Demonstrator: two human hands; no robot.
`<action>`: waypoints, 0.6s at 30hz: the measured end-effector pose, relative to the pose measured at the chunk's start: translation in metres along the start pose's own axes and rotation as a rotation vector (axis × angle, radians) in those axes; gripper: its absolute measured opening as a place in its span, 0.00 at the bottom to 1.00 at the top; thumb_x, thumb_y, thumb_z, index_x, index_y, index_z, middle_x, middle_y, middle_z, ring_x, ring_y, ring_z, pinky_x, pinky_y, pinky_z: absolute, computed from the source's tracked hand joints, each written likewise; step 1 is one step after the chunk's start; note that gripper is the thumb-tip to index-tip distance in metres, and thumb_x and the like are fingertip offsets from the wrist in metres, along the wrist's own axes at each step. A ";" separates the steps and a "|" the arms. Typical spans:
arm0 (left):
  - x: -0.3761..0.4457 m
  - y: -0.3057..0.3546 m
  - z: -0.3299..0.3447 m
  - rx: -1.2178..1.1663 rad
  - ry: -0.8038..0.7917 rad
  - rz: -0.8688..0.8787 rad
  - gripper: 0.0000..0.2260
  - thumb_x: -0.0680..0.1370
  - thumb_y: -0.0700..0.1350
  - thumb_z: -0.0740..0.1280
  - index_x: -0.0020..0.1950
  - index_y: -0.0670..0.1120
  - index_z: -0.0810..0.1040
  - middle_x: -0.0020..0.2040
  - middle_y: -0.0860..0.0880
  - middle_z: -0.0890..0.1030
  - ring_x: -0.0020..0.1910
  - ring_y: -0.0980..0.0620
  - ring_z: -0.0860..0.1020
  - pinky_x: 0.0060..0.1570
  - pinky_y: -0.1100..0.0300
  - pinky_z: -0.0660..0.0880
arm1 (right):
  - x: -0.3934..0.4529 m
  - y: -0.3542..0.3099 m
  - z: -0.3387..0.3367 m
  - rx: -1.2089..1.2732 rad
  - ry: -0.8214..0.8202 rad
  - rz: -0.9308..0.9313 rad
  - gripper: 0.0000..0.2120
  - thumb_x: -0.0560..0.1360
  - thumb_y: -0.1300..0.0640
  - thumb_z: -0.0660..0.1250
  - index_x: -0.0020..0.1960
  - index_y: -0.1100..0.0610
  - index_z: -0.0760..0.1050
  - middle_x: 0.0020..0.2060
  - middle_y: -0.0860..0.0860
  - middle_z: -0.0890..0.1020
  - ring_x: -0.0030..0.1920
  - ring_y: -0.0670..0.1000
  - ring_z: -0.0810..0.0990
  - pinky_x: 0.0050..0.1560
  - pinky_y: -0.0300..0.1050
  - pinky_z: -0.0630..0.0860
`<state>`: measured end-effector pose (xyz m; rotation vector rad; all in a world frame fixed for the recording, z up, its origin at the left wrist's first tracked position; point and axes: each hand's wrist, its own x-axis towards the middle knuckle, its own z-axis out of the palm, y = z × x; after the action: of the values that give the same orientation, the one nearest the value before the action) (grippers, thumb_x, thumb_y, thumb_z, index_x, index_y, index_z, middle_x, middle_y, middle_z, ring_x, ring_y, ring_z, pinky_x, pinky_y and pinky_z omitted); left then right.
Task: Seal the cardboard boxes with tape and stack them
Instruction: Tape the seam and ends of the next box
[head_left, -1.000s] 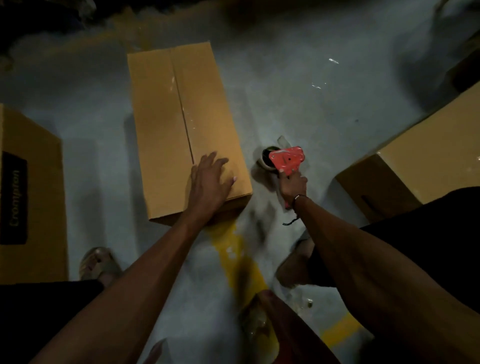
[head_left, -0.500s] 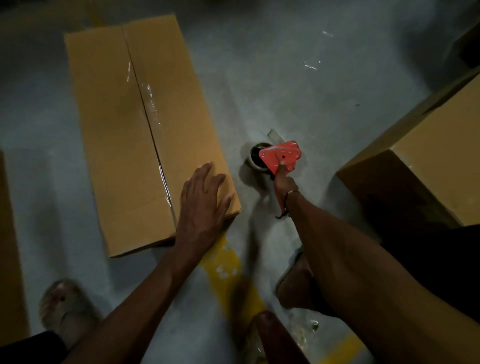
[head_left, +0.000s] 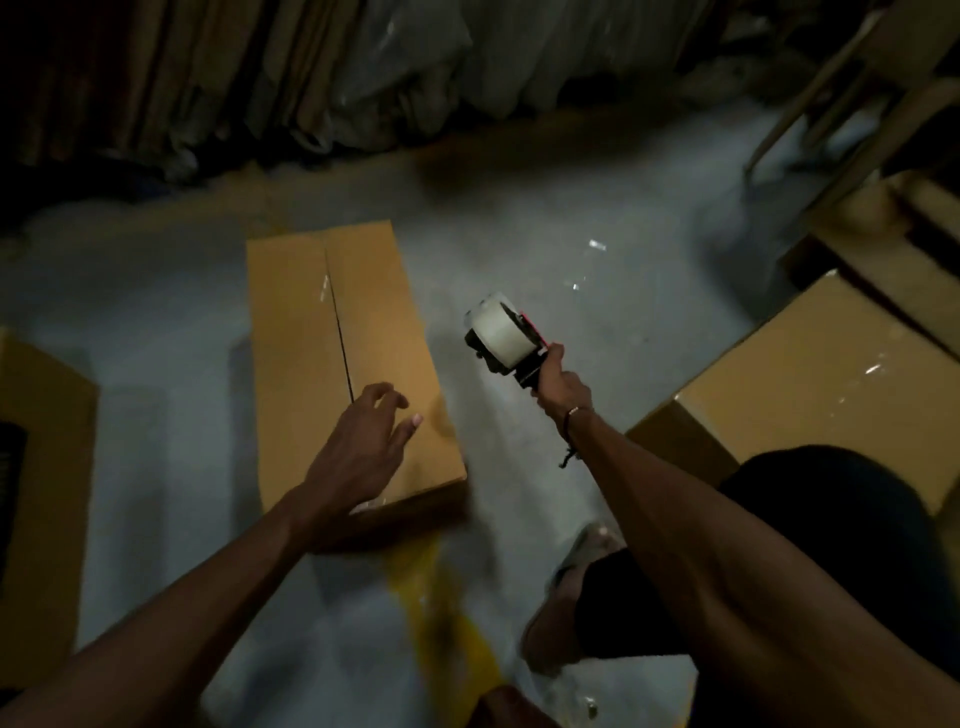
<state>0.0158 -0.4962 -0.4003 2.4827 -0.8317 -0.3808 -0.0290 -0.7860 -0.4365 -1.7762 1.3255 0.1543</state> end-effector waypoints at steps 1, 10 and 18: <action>-0.002 0.001 -0.015 -0.008 0.026 -0.001 0.17 0.85 0.55 0.60 0.66 0.44 0.76 0.70 0.44 0.72 0.60 0.44 0.77 0.61 0.51 0.73 | -0.019 -0.014 -0.010 -0.045 0.005 -0.064 0.57 0.64 0.19 0.30 0.52 0.57 0.84 0.52 0.58 0.85 0.52 0.59 0.82 0.58 0.52 0.76; -0.112 0.010 -0.133 -0.275 0.124 -0.265 0.11 0.85 0.50 0.63 0.58 0.45 0.81 0.54 0.49 0.82 0.52 0.50 0.79 0.51 0.55 0.73 | -0.192 -0.070 -0.043 0.003 -0.324 -0.488 0.52 0.72 0.19 0.39 0.49 0.59 0.85 0.29 0.48 0.78 0.31 0.49 0.72 0.32 0.45 0.68; -0.146 0.030 -0.132 -1.419 0.132 -0.696 0.19 0.85 0.56 0.62 0.56 0.39 0.78 0.53 0.40 0.82 0.54 0.44 0.81 0.52 0.52 0.80 | -0.255 -0.055 -0.008 0.106 -0.619 -0.612 0.44 0.75 0.22 0.40 0.56 0.49 0.85 0.33 0.51 0.72 0.30 0.46 0.67 0.29 0.42 0.63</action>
<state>-0.0590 -0.3779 -0.2584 1.2909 0.3834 -0.6943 -0.0945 -0.6088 -0.2565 -1.7621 0.3267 0.2577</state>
